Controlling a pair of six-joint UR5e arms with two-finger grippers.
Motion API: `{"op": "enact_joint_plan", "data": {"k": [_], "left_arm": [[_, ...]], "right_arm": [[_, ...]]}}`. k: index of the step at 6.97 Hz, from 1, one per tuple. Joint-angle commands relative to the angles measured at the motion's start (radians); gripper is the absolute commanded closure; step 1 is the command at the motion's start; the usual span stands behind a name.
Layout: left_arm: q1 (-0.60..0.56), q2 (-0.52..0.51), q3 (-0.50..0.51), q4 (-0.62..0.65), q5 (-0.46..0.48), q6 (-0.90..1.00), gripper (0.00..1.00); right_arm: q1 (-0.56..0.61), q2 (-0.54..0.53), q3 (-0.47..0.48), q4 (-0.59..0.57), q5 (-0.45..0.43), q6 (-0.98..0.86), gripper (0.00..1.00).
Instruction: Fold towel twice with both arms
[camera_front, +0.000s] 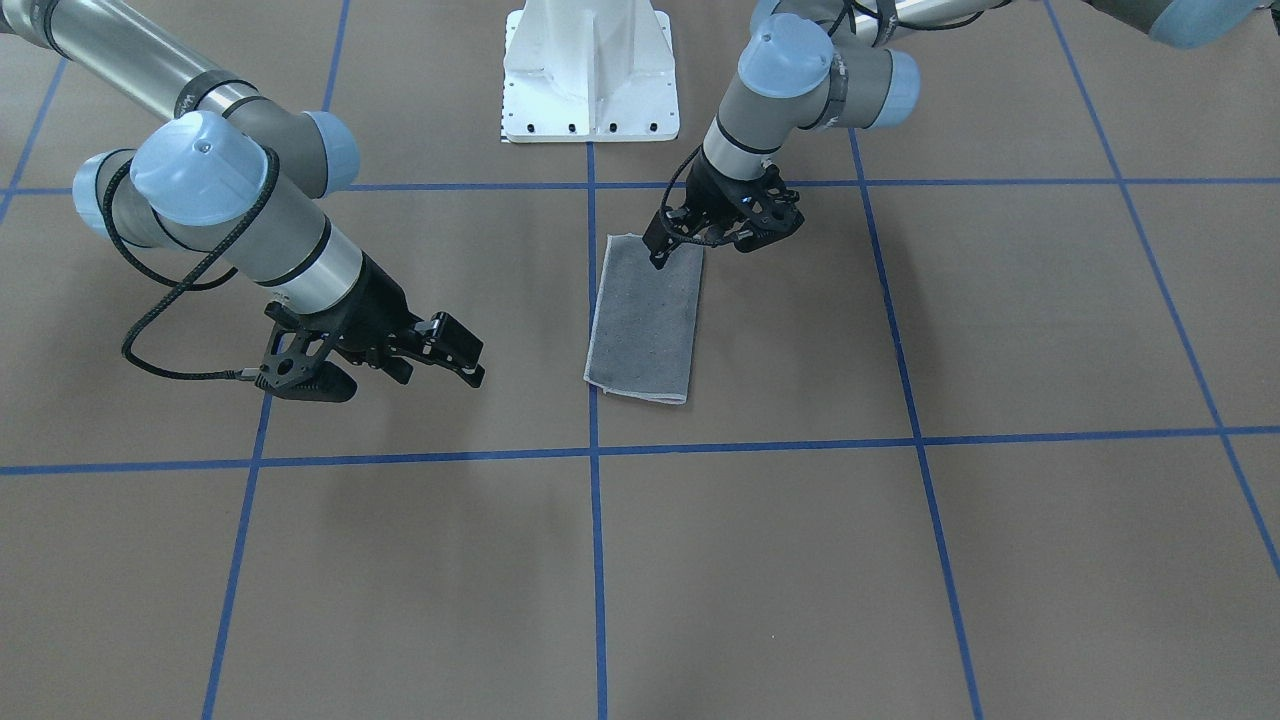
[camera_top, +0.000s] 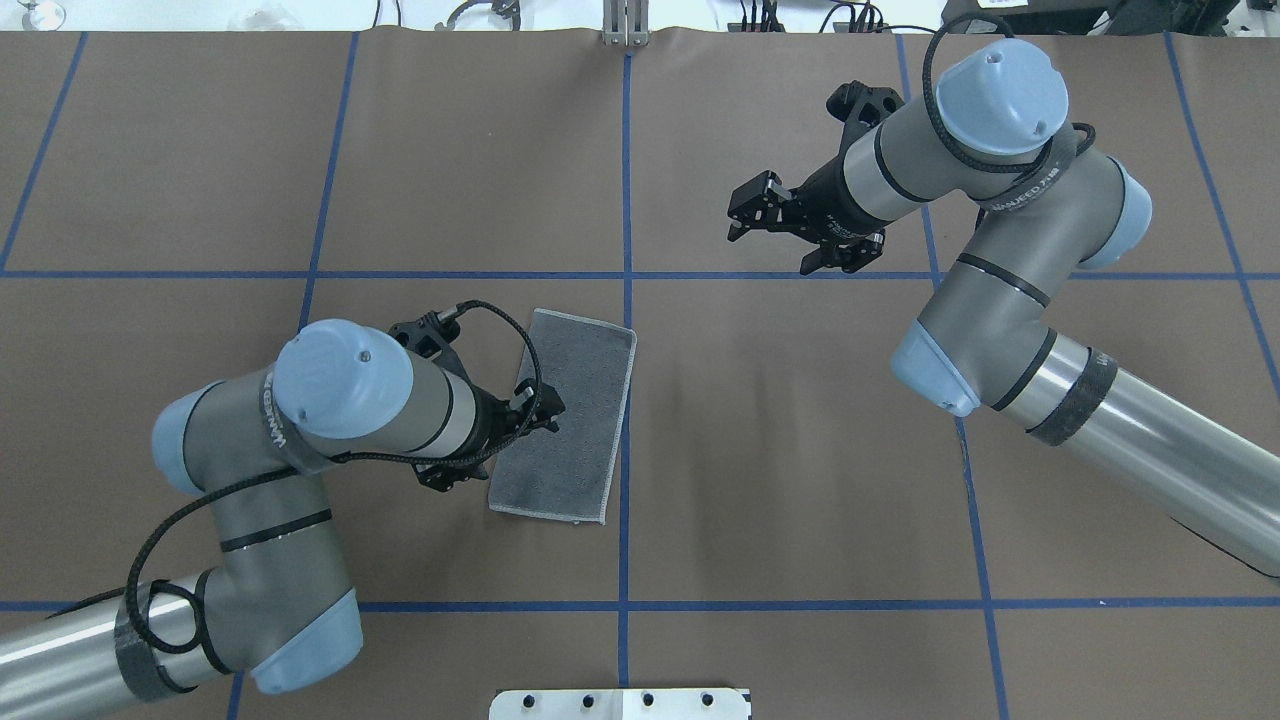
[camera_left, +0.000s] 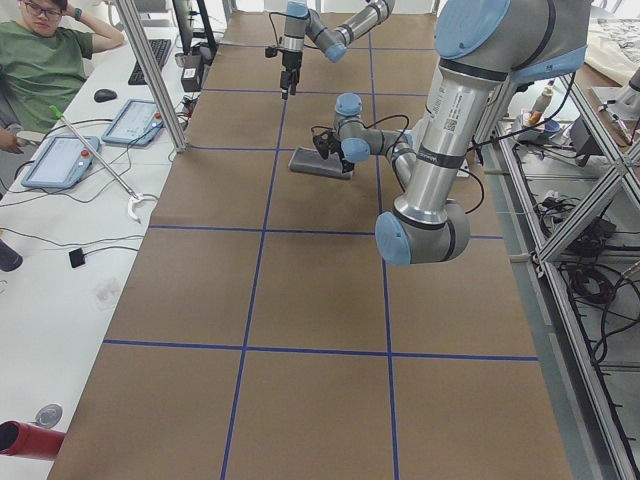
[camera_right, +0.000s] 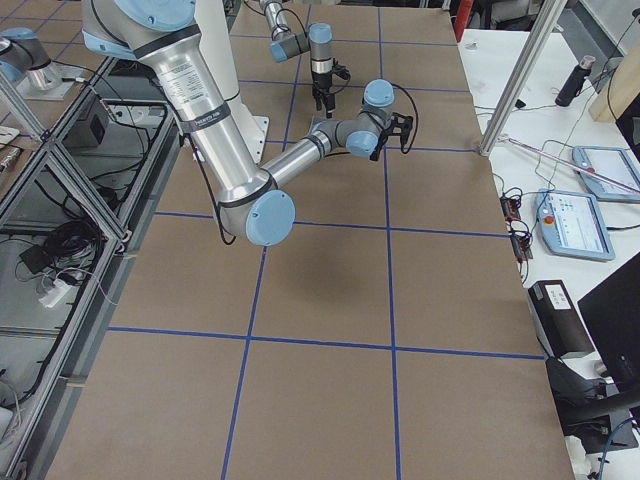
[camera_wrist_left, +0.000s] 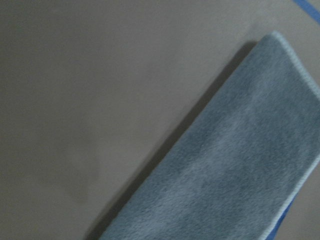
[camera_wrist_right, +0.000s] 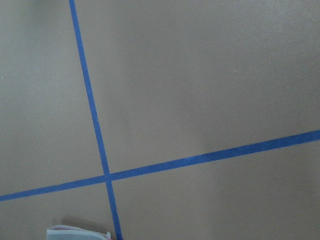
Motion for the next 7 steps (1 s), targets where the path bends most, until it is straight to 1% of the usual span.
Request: {"op": "enact_joint_plan", "data": {"k": [1,3,5,6,7], "left_arm": [[0.024,0.017,-0.007,0.002,0.010,0.013,0.00],[0.035,0.014,0.006,0.002,0.010,0.013,0.02],[0.036,0.013,0.025,0.000,0.010,0.015,0.06],[0.041,0.010,0.036,0.000,0.010,0.027,0.16],[0.041,0.007,0.036,0.000,0.009,0.029,0.38]], "right_arm": [[0.000,0.003,0.000,0.000,0.001,0.007,0.00],[0.000,0.003,0.000,0.002,0.003,0.007,0.00],[0.000,0.003,0.002,0.003,0.003,0.007,0.00],[0.003,0.003,0.002,0.003,0.003,0.010,0.00],[0.009,0.003,0.002,0.003,0.004,0.010,0.00]]}}
